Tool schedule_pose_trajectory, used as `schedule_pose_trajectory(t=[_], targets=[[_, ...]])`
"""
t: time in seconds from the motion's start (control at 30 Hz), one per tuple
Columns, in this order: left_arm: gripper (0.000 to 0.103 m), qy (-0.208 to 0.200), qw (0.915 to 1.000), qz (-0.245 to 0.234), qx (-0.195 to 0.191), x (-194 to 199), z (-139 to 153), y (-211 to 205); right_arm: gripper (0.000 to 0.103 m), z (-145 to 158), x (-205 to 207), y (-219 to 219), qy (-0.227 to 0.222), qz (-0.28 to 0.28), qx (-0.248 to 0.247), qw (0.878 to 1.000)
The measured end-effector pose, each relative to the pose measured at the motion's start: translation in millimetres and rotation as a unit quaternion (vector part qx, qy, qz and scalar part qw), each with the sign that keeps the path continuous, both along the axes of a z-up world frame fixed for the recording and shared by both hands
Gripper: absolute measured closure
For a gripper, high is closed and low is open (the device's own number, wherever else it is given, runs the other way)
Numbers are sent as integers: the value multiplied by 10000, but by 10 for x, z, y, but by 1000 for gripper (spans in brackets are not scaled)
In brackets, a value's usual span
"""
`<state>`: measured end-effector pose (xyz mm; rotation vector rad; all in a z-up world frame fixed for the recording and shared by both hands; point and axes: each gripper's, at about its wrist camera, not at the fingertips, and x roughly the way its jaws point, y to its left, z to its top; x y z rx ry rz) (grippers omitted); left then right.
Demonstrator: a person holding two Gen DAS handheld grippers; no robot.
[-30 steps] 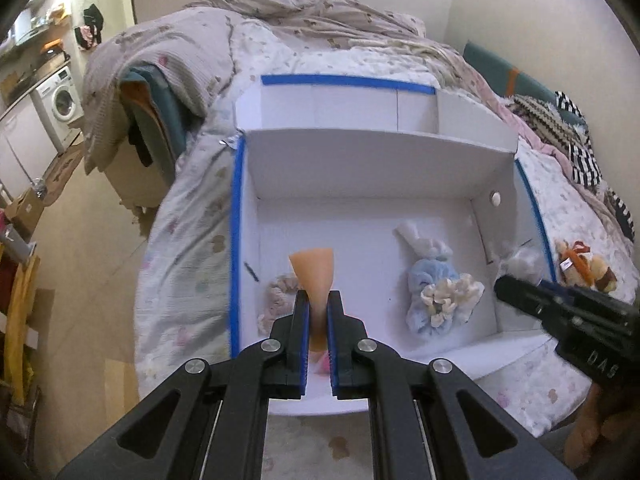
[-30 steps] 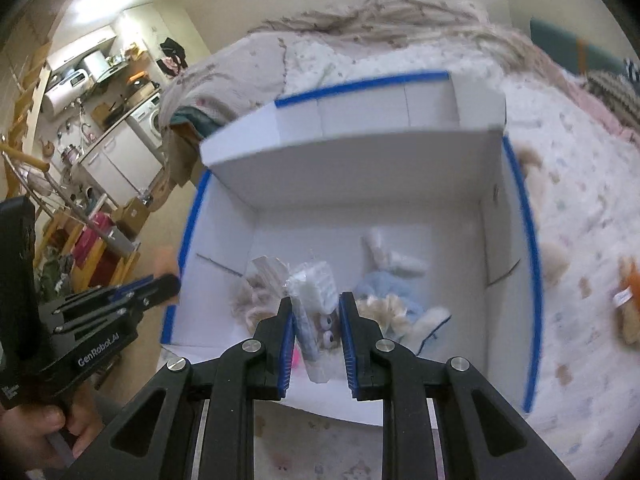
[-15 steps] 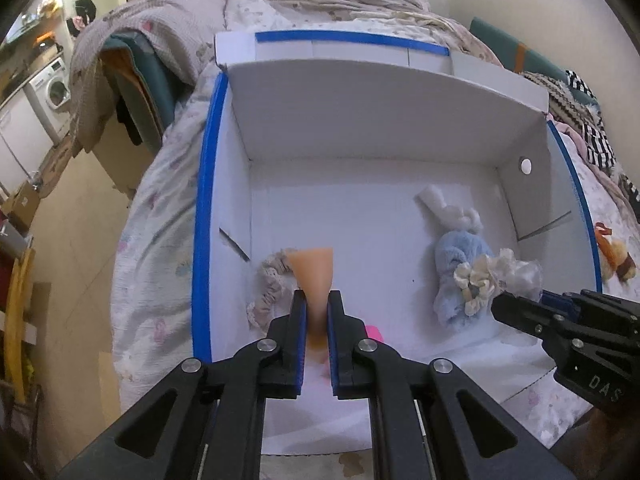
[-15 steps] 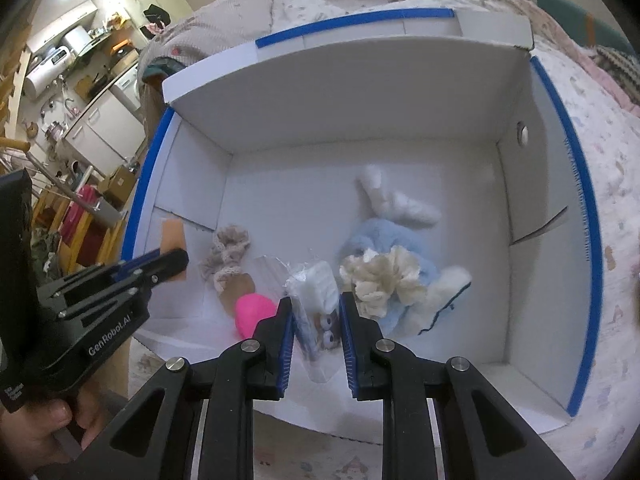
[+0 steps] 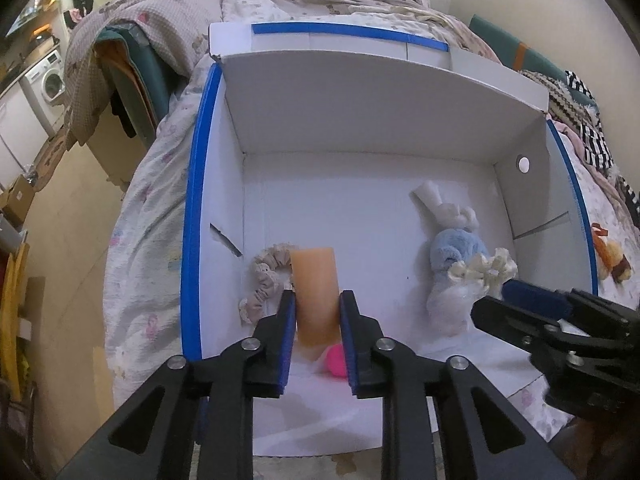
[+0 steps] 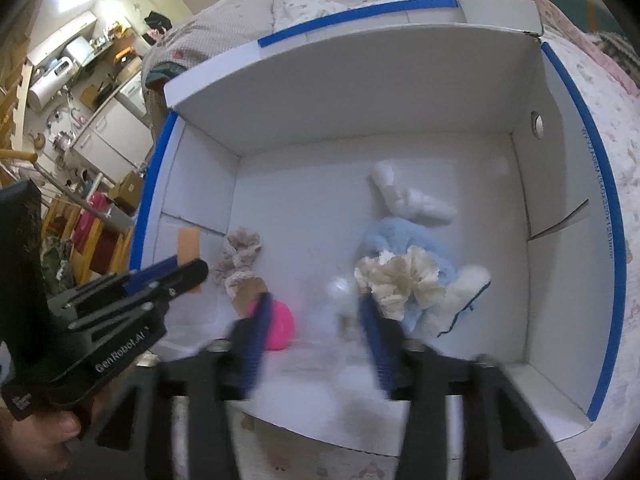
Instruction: Organize soft objects
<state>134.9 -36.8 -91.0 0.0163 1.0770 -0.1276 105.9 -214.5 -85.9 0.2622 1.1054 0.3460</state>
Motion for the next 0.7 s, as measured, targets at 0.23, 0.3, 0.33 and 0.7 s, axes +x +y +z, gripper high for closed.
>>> schedule_pose_trajectory(t=[0.23, 0.3, 0.33, 0.7], targets=[[55, -129, 9999, 67, 22, -21, 47, 19, 38, 76, -5, -102, -148, -232, 245, 9993], [51, -187, 9998, 46, 82, -27, 80, 9, 34, 94, -7, -122, -175, -284, 262, 9991], [49, -195, 9998, 39, 74, -29, 93, 5, 33, 98, -2, -125, -178, -302, 259, 9990], [45, -325, 9994, 139, 12, -159, 224, 45, 3, 89, -36, -137, -105, -438, 90, 9989]])
